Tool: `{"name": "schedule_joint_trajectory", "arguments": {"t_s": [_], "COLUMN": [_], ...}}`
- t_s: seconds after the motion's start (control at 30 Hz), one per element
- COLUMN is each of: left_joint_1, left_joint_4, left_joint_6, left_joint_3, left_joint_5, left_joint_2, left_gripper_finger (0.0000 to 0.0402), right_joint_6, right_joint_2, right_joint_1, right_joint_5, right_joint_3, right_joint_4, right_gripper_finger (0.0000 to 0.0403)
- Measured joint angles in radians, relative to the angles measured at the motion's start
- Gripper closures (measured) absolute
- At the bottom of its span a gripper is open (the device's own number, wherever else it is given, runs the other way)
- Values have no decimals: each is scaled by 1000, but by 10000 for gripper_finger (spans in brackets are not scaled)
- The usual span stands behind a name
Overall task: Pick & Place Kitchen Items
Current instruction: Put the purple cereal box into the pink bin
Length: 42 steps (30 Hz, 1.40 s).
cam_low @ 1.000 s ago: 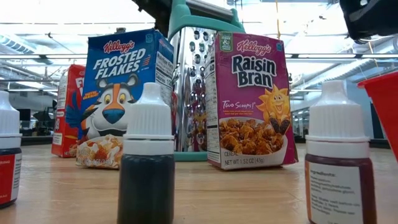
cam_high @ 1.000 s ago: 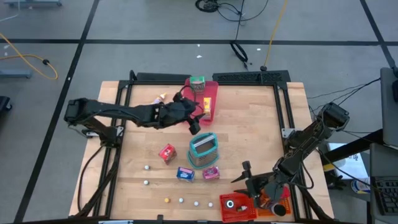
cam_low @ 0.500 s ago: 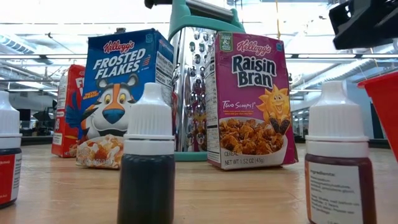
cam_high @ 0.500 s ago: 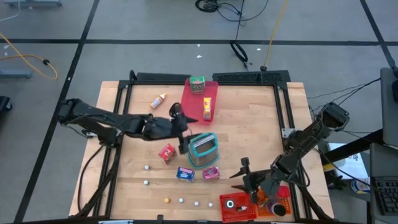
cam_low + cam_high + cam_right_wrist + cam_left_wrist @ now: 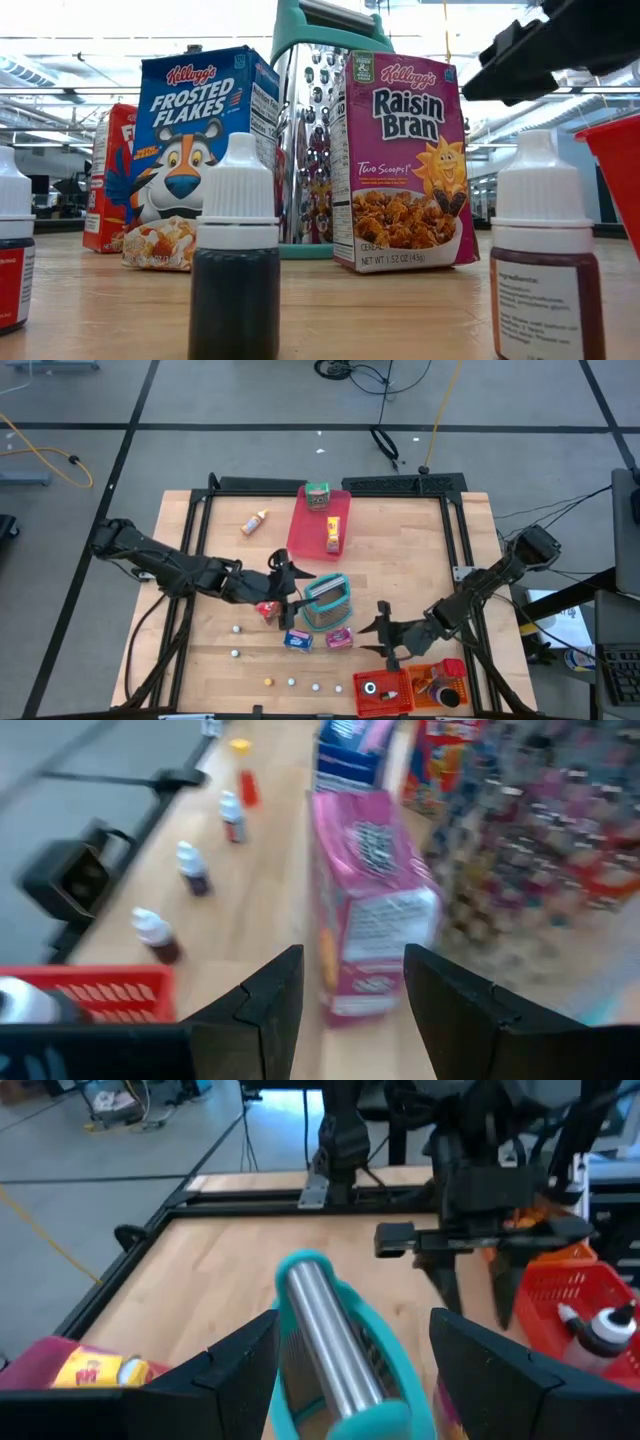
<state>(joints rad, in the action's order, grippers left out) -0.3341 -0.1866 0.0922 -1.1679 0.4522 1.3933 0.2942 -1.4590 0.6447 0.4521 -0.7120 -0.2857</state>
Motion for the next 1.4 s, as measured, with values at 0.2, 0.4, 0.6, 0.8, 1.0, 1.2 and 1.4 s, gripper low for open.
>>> {"name": "schedule_joint_trajectory", "arguments": {"t_s": [0.2,0.4,0.6,0.8,1.0,1.2,1.4], "left_joint_1": [-3,-4,-2,-2,-3,-3,-3], "left_joint_4": [-66,-96,-95,-93,-95,-95,-96], "left_joint_6": [60,83,101,101,99,99,99], "left_joint_3": [0,0,-1,-2,-2,-2,-2], "left_joint_5": [55,56,93,96,98,99,99], "left_joint_2": [0,16,39,45,45,45,46], "left_gripper_finger": [144,144,144,144,144,144,144], "right_joint_6": [-37,-74,-63,-49,-51,-43,-42], "right_joint_2": [-38,-97,-143,-198,-248,-272,-273], "right_joint_1": [-32,-56,-89,-100,-123,-135,-135], "right_joint_5": [-62,-62,-59,-56,-25,32,32], "right_joint_3": [0,0,0,0,0,0,-1], "right_joint_4": [-97,-183,-235,-310,-386,-405,-408], "right_gripper_finger": [236,236,236,236,236,244,312]}}
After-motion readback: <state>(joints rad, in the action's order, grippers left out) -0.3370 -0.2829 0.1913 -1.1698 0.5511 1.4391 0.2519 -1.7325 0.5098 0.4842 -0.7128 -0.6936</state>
